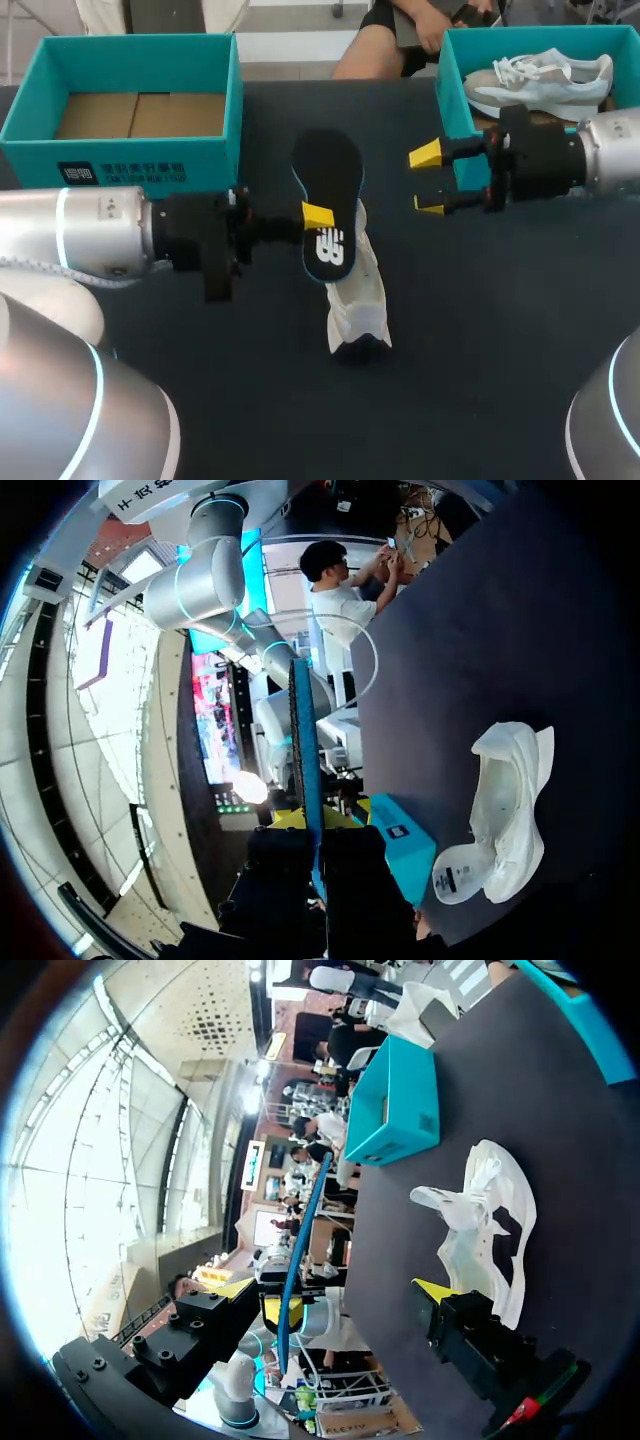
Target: Take the shoe out of the shoebox, open the shoe tongue, remove and reinsert the insole, then place the shoe into the shoebox
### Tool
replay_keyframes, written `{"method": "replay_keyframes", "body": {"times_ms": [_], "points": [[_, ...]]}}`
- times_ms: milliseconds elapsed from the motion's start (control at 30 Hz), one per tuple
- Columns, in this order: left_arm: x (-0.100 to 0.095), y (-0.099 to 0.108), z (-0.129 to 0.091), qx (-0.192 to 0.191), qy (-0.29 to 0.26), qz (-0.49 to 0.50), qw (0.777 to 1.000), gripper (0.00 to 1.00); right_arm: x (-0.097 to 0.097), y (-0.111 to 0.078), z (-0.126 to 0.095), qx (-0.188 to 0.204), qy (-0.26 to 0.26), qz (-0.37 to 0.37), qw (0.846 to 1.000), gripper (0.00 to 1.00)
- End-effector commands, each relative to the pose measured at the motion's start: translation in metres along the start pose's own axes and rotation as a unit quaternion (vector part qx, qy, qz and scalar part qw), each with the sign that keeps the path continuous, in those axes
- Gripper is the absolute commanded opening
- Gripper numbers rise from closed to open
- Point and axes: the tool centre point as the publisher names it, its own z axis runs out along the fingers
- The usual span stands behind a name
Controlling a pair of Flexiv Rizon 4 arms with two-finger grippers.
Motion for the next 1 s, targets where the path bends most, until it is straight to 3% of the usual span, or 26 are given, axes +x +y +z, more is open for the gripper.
{"method": "replay_keyframes", "body": {"times_ms": [33,200,333,400,567,767,833,867,1000], "points": [[0.011,0.003,0.027,-0.003,-0.015,0.009,1.0,0.0,-0.003,0.003,0.02,0.001,0.009,-0.002,1.0,1.0],[0.022,0.002,0.048,-0.004,-0.014,0.045,0.999,0.0,0.003,0.003,0.033,0.004,0.019,-0.009,1.0,1.0],[0.026,0.003,0.061,0.0,-0.012,0.059,0.998,0.0,0.004,0.003,0.042,0.012,0.03,-0.015,0.999,0.75],[0.027,0.004,0.066,0.001,-0.013,0.062,0.998,0.0,0.004,0.003,0.045,0.016,0.035,-0.015,0.999,0.5],[0.03,0.006,0.071,0.005,-0.01,0.07,0.998,0.0,0.004,0.001,0.05,0.019,0.041,-0.012,0.999,0.39],[0.029,0.001,0.074,0.01,-0.012,0.073,0.997,0.0,0.0,0.002,0.051,0.017,0.05,-0.009,0.999,0.34],[0.03,-0.002,0.074,0.01,-0.013,0.072,0.997,0.0,-0.001,0.003,0.05,0.016,0.05,-0.008,0.999,0.2],[0.03,-0.003,0.074,0.01,-0.014,0.07,0.997,0.0,-0.002,0.004,0.05,0.016,0.051,-0.008,0.999,0.19],[0.035,-0.006,0.071,0.008,-0.012,0.067,0.998,0.0,-0.002,0.007,0.048,0.019,0.053,-0.007,0.998,0.24]]}}
